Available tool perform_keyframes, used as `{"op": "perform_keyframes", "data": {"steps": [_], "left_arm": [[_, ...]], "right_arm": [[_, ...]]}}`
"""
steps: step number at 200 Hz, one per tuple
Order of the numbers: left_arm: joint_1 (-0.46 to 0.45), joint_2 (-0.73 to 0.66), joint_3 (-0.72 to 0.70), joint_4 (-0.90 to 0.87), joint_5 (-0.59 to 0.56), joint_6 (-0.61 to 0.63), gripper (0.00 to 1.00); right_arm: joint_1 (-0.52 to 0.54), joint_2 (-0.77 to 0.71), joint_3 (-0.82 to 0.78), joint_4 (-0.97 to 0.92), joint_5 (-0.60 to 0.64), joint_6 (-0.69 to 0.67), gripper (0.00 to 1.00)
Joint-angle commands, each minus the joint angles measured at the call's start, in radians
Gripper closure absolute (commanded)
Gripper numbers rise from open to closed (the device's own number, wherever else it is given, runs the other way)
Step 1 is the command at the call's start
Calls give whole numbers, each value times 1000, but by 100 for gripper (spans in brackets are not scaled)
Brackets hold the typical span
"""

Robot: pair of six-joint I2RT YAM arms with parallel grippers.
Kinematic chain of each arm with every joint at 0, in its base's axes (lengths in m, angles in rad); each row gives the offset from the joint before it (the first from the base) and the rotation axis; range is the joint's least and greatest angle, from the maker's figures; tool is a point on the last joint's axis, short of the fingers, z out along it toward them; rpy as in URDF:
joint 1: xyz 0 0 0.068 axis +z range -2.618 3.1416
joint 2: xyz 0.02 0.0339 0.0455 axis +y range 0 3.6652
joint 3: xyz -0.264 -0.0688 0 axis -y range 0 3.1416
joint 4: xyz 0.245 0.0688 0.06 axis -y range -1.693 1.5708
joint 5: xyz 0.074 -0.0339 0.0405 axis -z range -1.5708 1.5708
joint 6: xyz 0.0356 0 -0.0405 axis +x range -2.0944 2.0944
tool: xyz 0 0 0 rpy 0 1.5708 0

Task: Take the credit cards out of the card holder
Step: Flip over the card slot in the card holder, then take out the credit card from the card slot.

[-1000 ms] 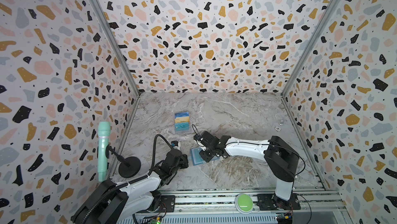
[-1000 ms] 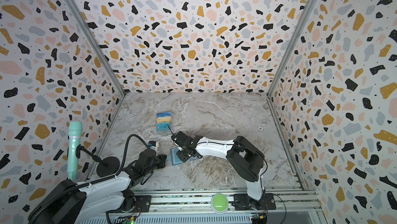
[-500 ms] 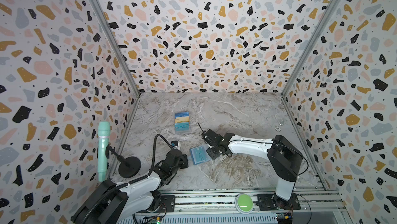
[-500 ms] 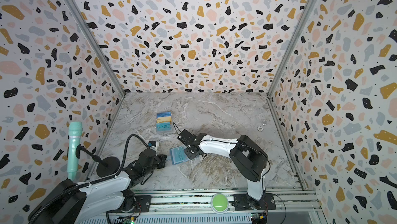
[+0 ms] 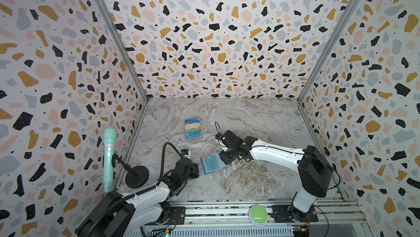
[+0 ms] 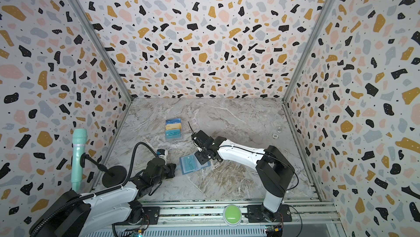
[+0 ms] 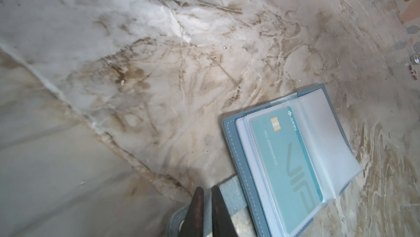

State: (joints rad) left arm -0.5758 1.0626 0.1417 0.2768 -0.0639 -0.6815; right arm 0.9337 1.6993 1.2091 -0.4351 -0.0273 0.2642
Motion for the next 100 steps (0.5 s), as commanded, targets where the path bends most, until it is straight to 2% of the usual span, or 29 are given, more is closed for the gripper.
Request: {"op": "perform_keyframes", "data": {"steps": [1,43,63,100], "left_arm": [[8,-21,6,-33,8,31,88],[8,-67,48,-33,90,63,88],[8,-76,57,15,131,81,88],[7,-21,79,54,180,113,88]], "right_arm": [[-7,-1,13,87,-198,2,44],[-38,70,-3,166,-354,36,44],[-69,96,-22,200,-435,47,47],[-108,135,-34,219,-512,54,49]]}}
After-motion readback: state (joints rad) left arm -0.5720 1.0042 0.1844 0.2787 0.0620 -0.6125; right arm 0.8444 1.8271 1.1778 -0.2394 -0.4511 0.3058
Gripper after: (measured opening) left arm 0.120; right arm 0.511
